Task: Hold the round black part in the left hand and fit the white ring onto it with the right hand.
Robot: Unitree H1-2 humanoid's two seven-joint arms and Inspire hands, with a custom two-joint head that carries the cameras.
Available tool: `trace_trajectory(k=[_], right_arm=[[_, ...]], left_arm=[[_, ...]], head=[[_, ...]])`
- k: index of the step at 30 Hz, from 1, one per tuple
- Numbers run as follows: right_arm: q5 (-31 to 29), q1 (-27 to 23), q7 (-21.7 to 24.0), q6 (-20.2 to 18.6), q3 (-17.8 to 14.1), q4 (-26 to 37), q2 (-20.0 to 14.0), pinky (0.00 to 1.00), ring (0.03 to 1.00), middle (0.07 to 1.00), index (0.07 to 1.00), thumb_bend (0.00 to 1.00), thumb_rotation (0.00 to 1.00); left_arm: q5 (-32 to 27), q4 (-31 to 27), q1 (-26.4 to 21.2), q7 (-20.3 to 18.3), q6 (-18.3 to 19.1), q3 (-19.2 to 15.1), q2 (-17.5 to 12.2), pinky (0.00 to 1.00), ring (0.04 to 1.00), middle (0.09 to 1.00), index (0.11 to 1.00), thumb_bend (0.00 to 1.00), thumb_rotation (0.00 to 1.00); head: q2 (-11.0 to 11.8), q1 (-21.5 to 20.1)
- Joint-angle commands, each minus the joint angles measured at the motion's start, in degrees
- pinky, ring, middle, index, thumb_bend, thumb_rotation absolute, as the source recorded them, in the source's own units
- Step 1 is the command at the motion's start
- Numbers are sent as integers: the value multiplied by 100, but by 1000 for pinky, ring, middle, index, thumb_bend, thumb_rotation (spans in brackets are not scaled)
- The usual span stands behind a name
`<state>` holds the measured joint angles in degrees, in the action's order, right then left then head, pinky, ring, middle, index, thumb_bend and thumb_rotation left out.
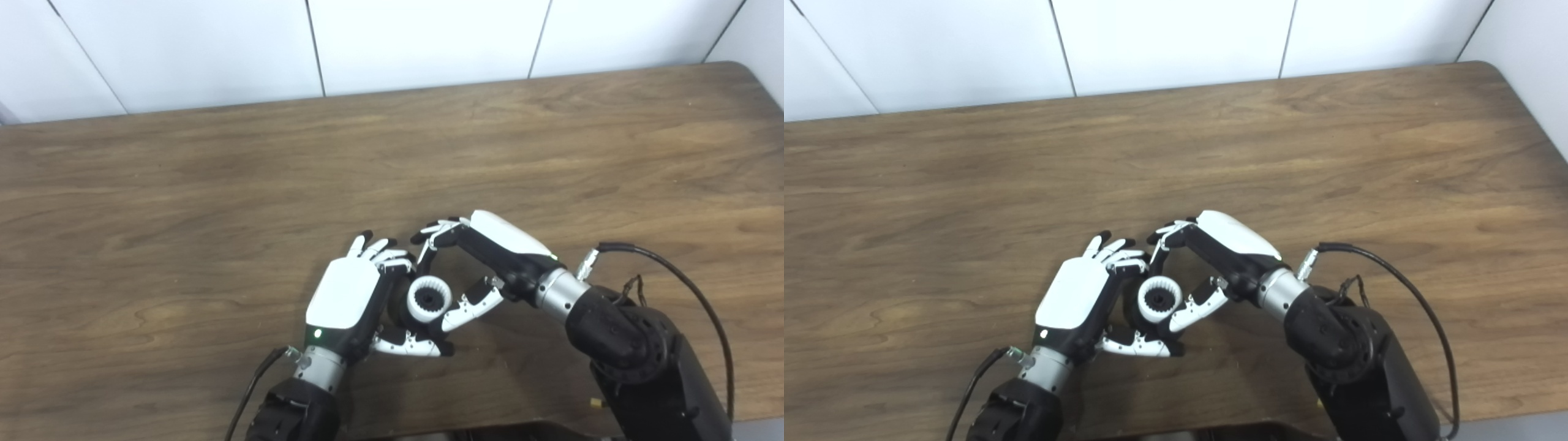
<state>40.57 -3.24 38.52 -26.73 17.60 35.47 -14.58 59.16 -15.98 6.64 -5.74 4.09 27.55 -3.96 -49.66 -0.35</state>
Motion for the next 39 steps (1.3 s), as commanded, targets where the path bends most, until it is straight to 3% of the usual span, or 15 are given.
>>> trace_trajectory(k=[1,9,10,11,12,14,26,39], right_arm=[[25,-112,-99,59,-33,157,-54,1000,927,833,484,523,130],[102,-174,-43,131,82,137,-179,1000,922,839,492,524,144],[107,-178,-46,137,90,129,-193,1000,922,841,551,742,159],[106,-183,-40,131,93,125,-206,1000,922,842,581,854,167],[104,-187,-34,121,94,123,-217,1000,927,850,612,941,183],[111,-193,-25,95,101,128,-234,1000,932,857,634,986,196],[195,-178,69,13,-4,190,-255,1000,988,895,731,1000,240],[84,-150,226,-10,-562,380,-362,1000,977,914,769,1000,248]], left_arm=[[53,30,-70,25,11,3,8,1000,896,773,484,522,48],[50,59,-79,70,-7,9,11,1000,894,771,484,522,48],[49,61,-80,72,-7,8,12,1000,895,771,484,522,48],[53,56,-80,64,-3,9,10,1000,895,771,484,522,48],[57,51,-80,57,-1,10,8,1000,896,773,484,522,48],[56,45,-78,53,1,9,7,1000,896,773,484,522,48],[59,51,-89,47,7,-2,2,1000,895,774,484,522,48],[20,63,-98,50,-3,-41,-33,1000,896,774,483,522,49]], head=[[-12,-13],[-8,-7],[-8,-7],[-8,-7],[-8,-7],[-8,-7],[10,-40],[26,-73]])
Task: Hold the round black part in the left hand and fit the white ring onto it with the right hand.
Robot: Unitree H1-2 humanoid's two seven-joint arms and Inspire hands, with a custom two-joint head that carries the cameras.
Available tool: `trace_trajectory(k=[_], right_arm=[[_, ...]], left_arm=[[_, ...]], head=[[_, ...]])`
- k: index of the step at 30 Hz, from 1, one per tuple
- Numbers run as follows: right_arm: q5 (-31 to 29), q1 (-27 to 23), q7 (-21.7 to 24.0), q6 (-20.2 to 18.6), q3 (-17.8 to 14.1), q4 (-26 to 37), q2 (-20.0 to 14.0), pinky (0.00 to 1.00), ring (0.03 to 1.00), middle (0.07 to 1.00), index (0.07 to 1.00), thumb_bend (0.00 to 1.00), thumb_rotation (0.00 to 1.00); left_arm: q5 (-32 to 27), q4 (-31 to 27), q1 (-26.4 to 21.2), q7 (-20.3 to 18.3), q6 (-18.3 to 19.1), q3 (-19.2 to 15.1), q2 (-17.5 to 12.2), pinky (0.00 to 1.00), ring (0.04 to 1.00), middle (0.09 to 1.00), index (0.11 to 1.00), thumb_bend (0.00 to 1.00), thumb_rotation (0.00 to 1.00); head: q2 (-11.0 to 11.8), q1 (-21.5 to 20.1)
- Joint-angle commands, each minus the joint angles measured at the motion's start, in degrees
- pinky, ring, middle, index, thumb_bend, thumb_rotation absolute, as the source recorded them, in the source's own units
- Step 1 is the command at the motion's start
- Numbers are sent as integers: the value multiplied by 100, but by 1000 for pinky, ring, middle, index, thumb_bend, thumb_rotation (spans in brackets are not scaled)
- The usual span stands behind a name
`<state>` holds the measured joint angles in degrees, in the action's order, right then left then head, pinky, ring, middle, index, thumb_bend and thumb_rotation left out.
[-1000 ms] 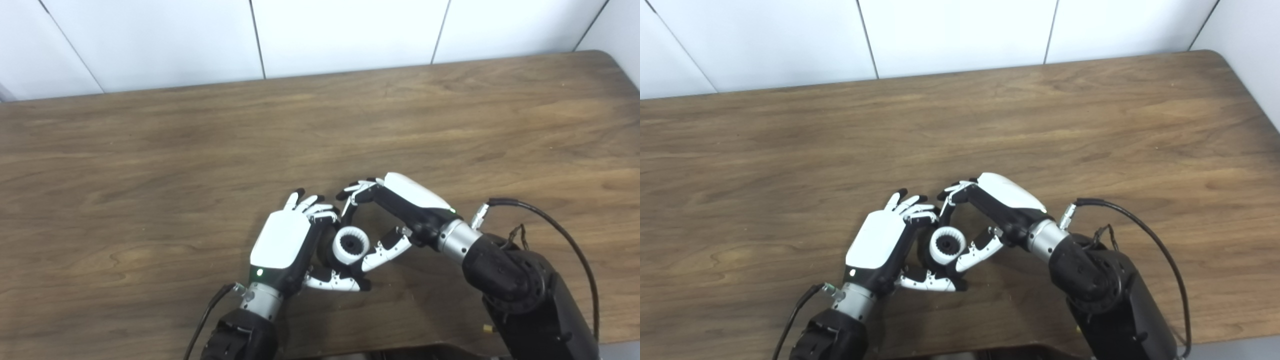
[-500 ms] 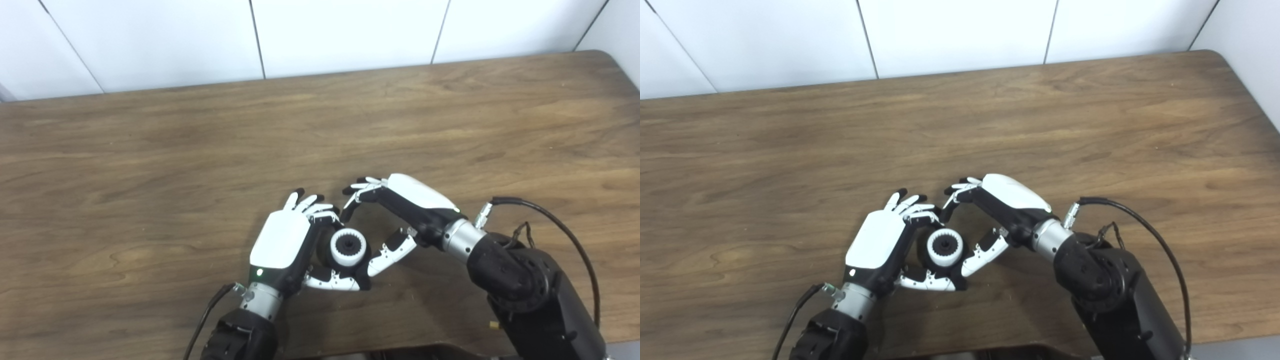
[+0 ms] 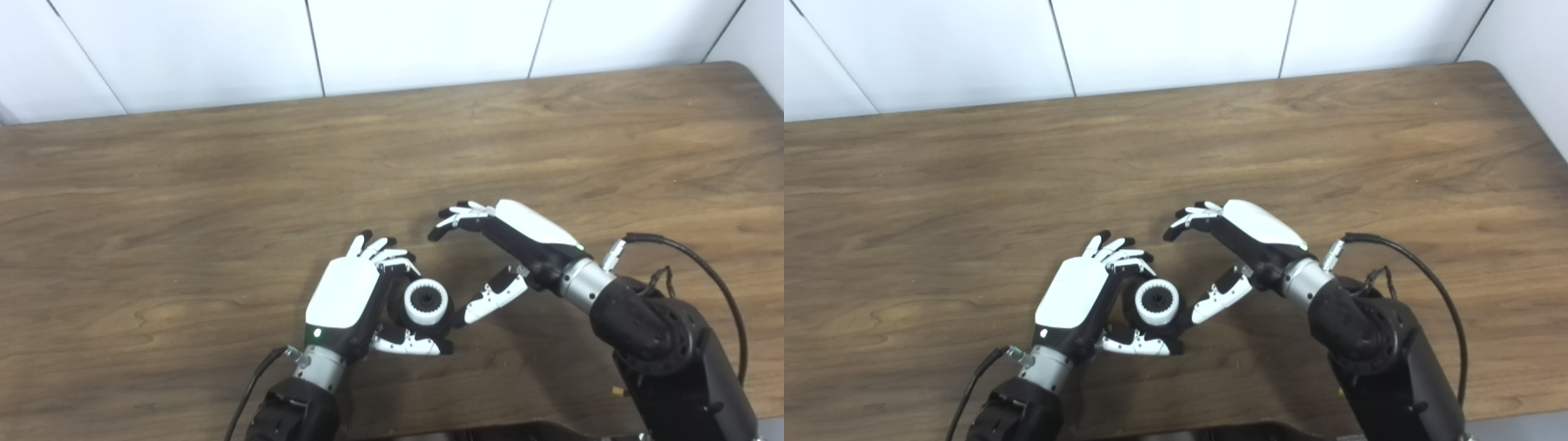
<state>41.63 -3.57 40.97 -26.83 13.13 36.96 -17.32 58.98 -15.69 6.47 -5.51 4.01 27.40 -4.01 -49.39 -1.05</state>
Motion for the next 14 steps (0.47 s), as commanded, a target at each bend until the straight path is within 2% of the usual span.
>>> trace_trajectory(k=[1,5,14], right_arm=[[-16,-117,19,-2,-157,248,-88,1000,979,916,774,1000,254],[36,-128,133,-2,-323,323,-115,996,979,919,784,1000,272],[35,-81,163,-2,-447,341,-69,977,966,911,784,1000,299]], left_arm=[[39,35,-80,26,6,-30,-34,1000,896,774,484,523,49],[46,20,-68,43,-1,-49,-58,1000,892,772,484,523,50],[59,-92,-27,-147,105,-113,-66,1000,901,785,492,524,60]], head=[[-1,-8],[11,-31],[12,-54]])
